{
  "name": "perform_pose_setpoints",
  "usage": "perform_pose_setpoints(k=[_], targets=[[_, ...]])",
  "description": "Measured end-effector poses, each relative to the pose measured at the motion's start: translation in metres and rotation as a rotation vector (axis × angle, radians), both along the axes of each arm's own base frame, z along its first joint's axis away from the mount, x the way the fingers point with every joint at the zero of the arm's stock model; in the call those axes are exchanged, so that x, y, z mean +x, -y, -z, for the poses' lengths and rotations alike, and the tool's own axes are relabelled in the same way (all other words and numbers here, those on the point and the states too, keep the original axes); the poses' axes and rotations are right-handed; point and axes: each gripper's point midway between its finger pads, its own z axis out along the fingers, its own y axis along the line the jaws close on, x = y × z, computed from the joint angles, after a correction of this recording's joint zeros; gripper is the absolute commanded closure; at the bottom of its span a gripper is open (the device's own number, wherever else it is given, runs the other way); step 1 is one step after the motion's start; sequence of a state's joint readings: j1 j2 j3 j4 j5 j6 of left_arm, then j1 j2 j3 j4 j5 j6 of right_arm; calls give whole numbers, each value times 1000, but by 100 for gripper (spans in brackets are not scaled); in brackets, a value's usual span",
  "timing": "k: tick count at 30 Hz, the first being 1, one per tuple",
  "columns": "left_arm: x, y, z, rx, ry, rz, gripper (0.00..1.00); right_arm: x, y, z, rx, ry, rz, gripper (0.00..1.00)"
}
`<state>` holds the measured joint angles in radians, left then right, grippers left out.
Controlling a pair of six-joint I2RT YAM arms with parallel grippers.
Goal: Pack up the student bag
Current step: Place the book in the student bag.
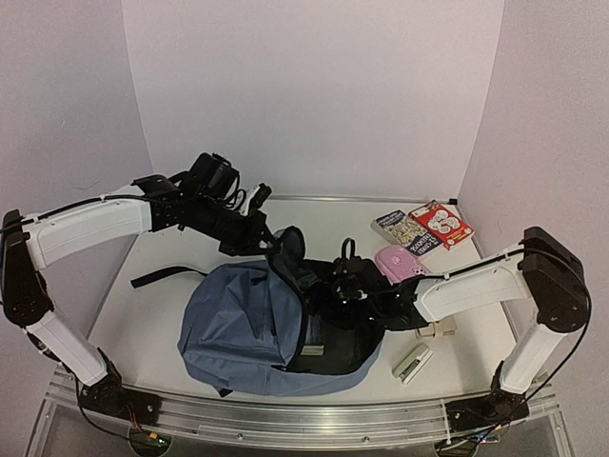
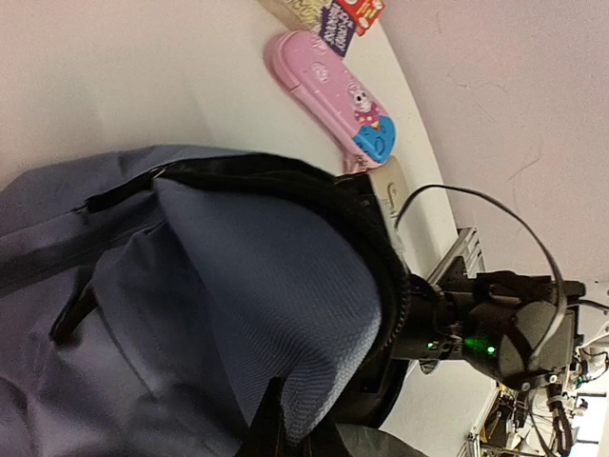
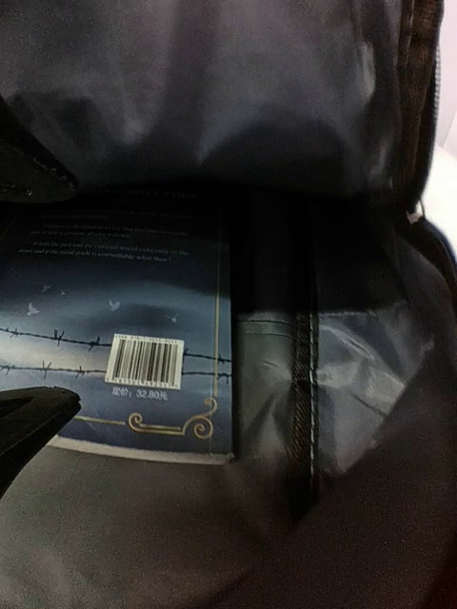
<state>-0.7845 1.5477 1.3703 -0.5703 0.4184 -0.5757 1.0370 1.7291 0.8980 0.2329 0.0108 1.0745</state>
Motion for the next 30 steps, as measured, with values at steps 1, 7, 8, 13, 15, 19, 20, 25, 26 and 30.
perform_pose_setpoints(k=[1, 7, 8, 13, 15, 19, 20, 25, 26, 30], targets=[[1, -6, 6, 8, -8, -12, 100, -1, -2, 2, -4, -2, -4, 35], [2, -50, 42, 59, -54, -112, 100, -8, -6, 15, -43, -18, -18, 35], [0, -58, 50, 71, -65, -132, 100, -8, -6, 15, -49, -17, -16, 35], [-5, -84, 79, 119, -98, -212, 94, -7, 4, 19, -100, -7, 12, 34], [-10, -96, 94, 154, -116, -243, 91, -6, 10, 20, -131, 0, 24, 34], [-17, -117, 117, 221, -155, -310, 84, -6, 18, 20, -170, 9, 32, 40], [-18, -121, 120, 229, -161, -323, 84, -6, 19, 22, -177, 8, 30, 42], [-18, -125, 118, 226, -159, -347, 87, -10, 15, 24, -208, 11, -5, 49], [-18, -125, 117, 224, -159, -349, 88, -10, 9, 23, -206, 14, -19, 50], [-18, -125, 116, 222, -159, -350, 89, -10, -16, 17, -177, 24, -70, 51]])
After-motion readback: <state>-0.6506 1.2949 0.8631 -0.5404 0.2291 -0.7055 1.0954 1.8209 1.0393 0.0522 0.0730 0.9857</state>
